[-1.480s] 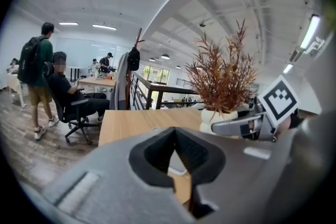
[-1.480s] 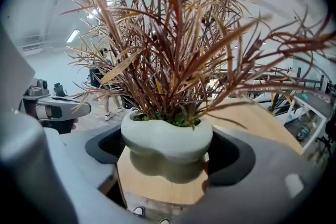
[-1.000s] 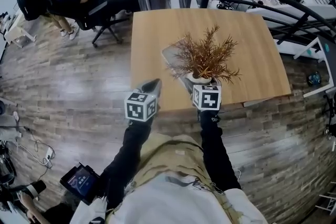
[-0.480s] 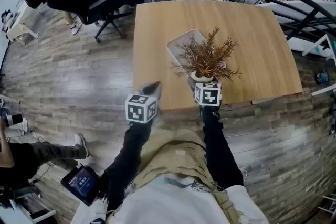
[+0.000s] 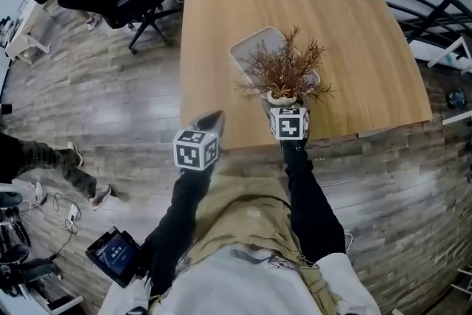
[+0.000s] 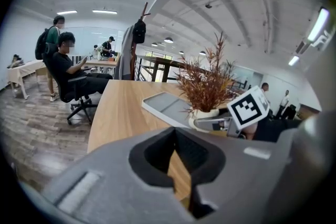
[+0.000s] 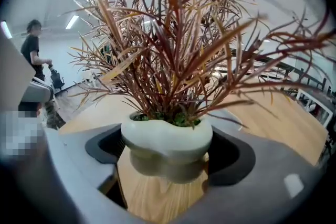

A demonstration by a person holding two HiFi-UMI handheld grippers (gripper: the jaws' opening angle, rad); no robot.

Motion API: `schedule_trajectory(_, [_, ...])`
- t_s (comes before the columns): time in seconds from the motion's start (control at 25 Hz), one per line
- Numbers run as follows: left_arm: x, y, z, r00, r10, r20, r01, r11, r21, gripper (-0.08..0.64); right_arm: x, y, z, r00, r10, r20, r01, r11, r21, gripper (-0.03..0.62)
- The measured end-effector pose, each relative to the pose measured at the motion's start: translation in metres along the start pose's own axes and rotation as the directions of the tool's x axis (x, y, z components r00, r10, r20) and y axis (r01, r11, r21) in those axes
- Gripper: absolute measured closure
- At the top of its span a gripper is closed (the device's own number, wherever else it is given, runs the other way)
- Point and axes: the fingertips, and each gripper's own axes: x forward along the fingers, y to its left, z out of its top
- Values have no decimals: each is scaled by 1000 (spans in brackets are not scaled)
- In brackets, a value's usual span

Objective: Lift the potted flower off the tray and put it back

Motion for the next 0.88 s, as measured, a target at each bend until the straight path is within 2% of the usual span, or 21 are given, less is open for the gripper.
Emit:
schedule_trajectory(0.24, [6,4,-10,1000,4,18,-4,1000,6,558,19,-5,5,998,-4,62,5,1000,-24,109])
schedule_trajectory(0.68, [2,23,-13,999,37,12,-38,999,25,558,47,-6,19,992,-15,127,15,1000,1,109])
schedule_trajectory(0.88, [5,21,-14,999,38,-2,-38,998,41,558,50,-6,16,992,-22,125,21,1000,7,107])
